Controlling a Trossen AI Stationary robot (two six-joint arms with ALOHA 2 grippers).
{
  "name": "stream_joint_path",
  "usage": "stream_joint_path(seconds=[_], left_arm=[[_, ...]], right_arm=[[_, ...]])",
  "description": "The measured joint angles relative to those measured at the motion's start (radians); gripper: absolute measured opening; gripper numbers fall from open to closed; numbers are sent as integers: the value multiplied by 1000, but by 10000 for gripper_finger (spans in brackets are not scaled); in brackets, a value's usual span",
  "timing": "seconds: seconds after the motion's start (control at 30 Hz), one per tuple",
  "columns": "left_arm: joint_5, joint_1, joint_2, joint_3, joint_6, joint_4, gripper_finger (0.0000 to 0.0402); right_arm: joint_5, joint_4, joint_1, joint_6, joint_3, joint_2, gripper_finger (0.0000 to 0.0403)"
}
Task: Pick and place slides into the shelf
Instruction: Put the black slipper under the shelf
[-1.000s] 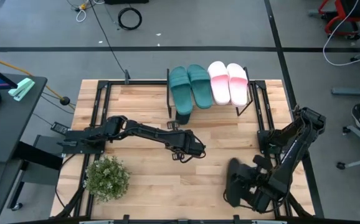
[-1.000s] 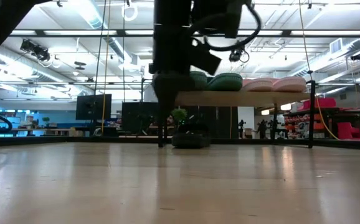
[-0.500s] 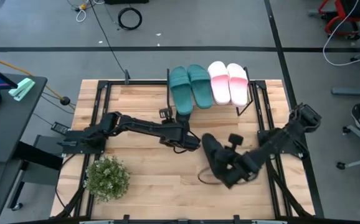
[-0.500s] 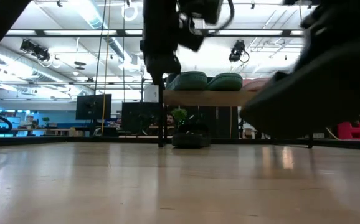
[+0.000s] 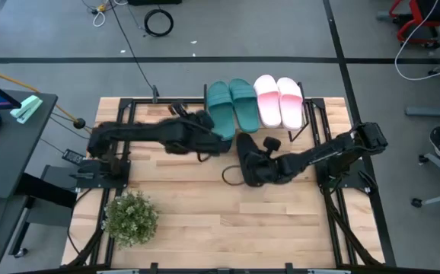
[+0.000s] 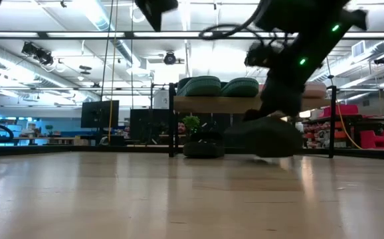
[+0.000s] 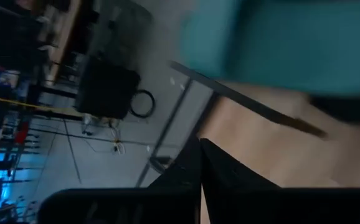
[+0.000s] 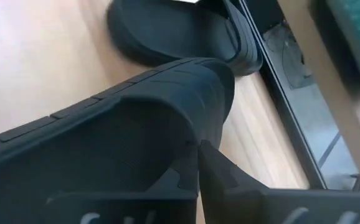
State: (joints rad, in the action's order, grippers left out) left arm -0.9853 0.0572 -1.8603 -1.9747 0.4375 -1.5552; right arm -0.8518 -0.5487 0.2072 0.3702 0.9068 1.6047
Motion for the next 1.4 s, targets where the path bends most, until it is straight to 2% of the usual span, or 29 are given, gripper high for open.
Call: stream_joint_path(seconds=[0.1,0.33,0.5,0.67,0.97,1.23,1.4], left_arm=[[-29,-23,81,0,-28,15,4],[-34,-56,235,0,-58,52,25],[-34,-70,288,0,-91,60,15],[-33,-79,301,0,-95,62,6],[-32,-77,294,0,-93,63,26],[-31,-77,294,0,-85,63,6],[-31,-75,294,0,-82,65,13]], right_arm=[[12,80,-79,-71,-32,0,0],[12,113,-242,-158,-37,-3,0],[14,251,-340,-302,-38,0,0],[109,336,-418,-373,-37,-3,0],[200,328,-415,-374,-36,-3,15],[224,334,-390,-364,-36,-1,85],[232,309,-373,-272,-35,-1,117]])
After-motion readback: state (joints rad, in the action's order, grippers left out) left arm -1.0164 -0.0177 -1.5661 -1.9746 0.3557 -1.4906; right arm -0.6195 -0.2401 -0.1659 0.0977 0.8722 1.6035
